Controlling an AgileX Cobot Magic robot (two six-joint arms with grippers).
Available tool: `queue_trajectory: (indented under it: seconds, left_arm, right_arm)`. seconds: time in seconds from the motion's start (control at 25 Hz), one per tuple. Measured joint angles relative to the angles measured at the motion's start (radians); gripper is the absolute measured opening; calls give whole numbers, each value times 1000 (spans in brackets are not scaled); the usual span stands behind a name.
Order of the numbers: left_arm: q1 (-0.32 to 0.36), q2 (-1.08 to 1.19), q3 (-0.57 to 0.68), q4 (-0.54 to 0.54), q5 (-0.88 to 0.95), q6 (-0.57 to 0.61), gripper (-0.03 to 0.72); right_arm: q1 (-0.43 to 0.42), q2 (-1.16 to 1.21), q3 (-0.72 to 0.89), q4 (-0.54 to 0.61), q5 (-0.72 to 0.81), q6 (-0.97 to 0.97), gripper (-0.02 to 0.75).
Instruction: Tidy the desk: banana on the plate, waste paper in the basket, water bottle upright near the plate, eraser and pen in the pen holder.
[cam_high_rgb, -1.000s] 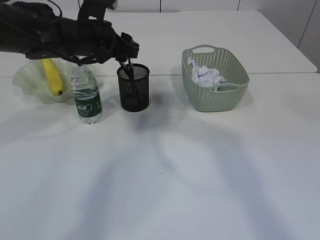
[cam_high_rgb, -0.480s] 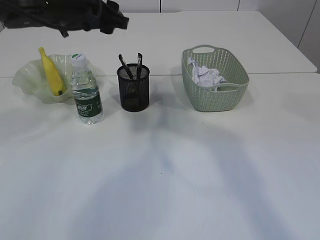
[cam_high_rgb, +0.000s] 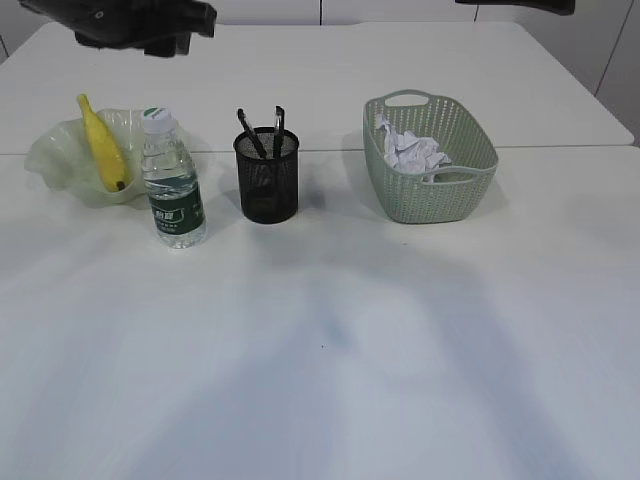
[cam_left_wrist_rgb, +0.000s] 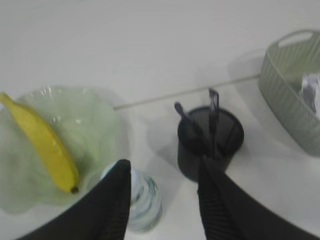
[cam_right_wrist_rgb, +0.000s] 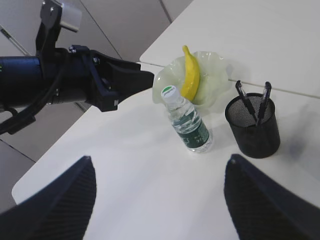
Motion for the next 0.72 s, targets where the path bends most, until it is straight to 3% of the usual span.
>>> queue_trajectory:
  seconds: [0.12,0.28,0.56,0.72]
  left_arm:
    - [0,0,0,-210,104,205,313]
    - [0,0,0,-411,233,418,312]
    - [6,-86,0,-498,343,489,311]
    - [72,-167,0,-511,383,489,311]
  right_arm:
    - [0,0,0,-42,22,63,592]
    - [0,0,0,-221,41,202,591]
    - [0,-19,0,-588,119,462,590]
    - [0,-43,0,-706,146,538,590]
